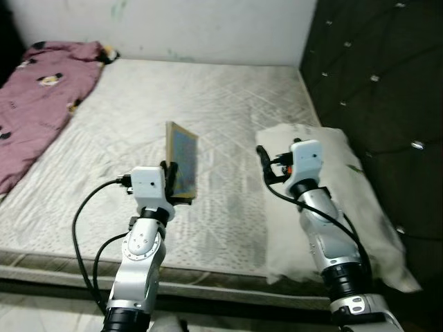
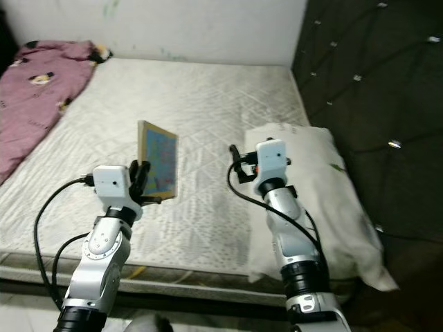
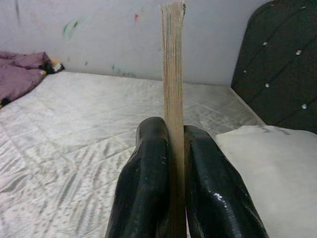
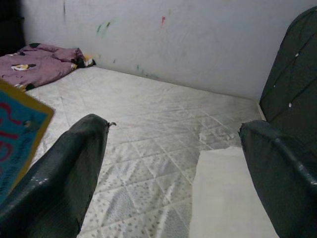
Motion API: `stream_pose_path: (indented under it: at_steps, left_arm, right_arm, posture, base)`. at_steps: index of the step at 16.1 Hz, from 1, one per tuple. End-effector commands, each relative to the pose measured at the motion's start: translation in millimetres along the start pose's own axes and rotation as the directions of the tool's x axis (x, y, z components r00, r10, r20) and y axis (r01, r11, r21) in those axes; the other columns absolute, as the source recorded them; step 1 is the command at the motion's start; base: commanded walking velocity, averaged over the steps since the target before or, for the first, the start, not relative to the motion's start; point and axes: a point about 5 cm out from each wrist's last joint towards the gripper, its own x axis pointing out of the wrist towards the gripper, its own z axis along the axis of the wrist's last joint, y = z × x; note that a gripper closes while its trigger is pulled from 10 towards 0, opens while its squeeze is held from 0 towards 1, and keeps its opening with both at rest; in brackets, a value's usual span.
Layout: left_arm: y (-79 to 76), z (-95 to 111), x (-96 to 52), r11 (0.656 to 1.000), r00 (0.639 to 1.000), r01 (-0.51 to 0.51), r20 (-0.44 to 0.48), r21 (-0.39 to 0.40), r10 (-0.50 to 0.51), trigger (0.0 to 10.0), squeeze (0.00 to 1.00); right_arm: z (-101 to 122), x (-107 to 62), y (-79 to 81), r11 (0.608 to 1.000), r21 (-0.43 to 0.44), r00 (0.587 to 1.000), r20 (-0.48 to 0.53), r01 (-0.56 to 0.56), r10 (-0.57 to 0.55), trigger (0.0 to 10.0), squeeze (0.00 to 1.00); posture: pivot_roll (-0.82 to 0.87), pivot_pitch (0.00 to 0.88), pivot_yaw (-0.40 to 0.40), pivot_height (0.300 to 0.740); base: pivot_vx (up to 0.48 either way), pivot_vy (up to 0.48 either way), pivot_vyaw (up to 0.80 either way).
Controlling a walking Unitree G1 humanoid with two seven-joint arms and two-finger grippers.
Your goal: Clean up the room
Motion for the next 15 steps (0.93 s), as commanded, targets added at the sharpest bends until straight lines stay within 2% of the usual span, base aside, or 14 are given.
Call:
stream_pose_path:
  at_steps: [1,4,6,9,11,15]
  left_arm:
    - [1.6,6.7,4.3,1.0,1.0,-0.014,0.025,-0.01,0.014,10.0,0.0]
    - [1.7,7.0,5.2,1.0,0.999,-0.018,0.03,-0.007,0.019,10.0,0.0]
    - [0.9,9.6,4.3,1.0,0.999,-0.003,0.053,-0.006,0.003,10.0,0.0]
    - [0.1,11.1,3.9,0.999,0.998,0.025,0.063,-0.025,-0.023,10.0,0.0]
    - [-0.4,12.3,3.8,0.999,0.997,0.033,0.068,-0.026,-0.032,10.0,0.0]
    - [0.1,12.3,2.5,0.999,0.997,0.039,0.072,-0.03,-0.037,10.0,0.0]
  right_arm:
    - [1.2,3.0,3.2,1.0,0.003,1.0,-0.001,-0.005,0.005,10.0,0.0]
    - [1.2,2.1,1.9,1.0,-0.015,1.0,-0.001,-0.009,0.009,10.0,0.0]
    - [-1.2,1.5,-1.4,1.0,-0.017,1.0,-0.01,0.001,-0.001,10.0,0.0]
    - [-2.6,0.8,2.0,1.0,0.001,1.0,-0.014,0.002,-0.002,10.0,0.0]
    - [-3.5,0.0,5.5,1.0,0.008,1.0,-0.014,-0.004,0.004,10.0,0.0]
    - [-3.6,1.2,4.5,1.0,0.0,1.0,-0.011,-0.005,0.005,10.0,0.0]
  posture:
    - [-0.05,0.0,-0.014,0.74]
    - [-0.06,0.0,-0.018,0.74]
    - [-0.06,0.0,-0.014,0.74]
    - [-0.06,0.0,-0.01,0.74]
    - [-0.05,0.0,-0.007,0.74]
    - [-0.05,0.0,-0.009,0.74]
  base:
    - [0.0,0.48,0.0]
    - [0.0,0.48,0.0]
    - [0.0,0.0,0.0]
    - [0.0,0.0,0.0]
    - [0.0,0.0,-0.47]
    - [0.061,0.0,0.0]
